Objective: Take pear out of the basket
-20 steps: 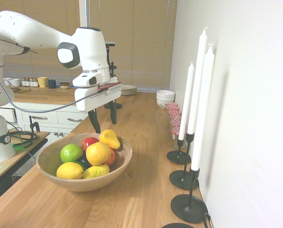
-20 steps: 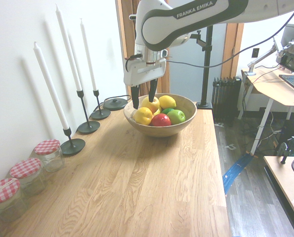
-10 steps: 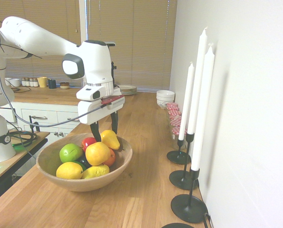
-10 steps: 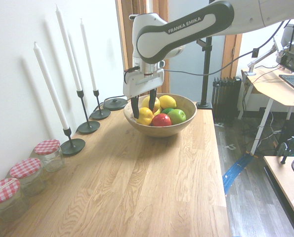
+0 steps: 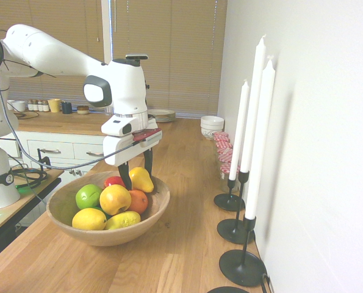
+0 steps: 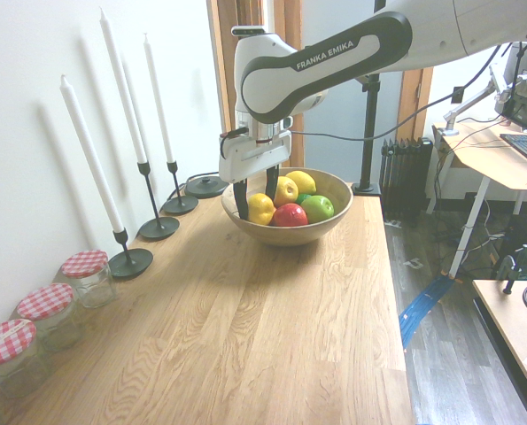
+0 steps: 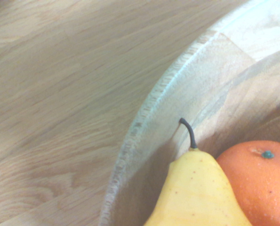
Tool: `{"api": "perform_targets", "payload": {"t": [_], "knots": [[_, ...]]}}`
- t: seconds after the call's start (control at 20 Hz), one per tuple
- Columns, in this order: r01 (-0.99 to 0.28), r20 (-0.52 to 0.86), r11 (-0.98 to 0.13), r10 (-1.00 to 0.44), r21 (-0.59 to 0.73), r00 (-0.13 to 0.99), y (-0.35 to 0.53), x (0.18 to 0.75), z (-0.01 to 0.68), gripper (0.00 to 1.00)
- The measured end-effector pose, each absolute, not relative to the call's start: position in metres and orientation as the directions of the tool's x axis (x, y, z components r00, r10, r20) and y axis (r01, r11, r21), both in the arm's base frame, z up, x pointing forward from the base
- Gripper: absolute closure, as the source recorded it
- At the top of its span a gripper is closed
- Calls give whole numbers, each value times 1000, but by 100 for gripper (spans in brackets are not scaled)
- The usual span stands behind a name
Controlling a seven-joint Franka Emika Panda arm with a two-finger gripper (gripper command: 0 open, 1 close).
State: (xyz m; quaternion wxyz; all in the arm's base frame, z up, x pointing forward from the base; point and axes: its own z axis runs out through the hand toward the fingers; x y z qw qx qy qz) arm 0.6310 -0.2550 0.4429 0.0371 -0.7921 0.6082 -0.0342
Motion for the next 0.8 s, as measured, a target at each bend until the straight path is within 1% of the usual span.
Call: {"api": "perform_targets", "payload": {"t": [0.6, 0.8], "knots": [[-962, -1, -248, -968, -112, 250, -257, 631, 442, 100], [-956, 3, -256, -966, -145, 258, -251, 632, 460, 100]]}}
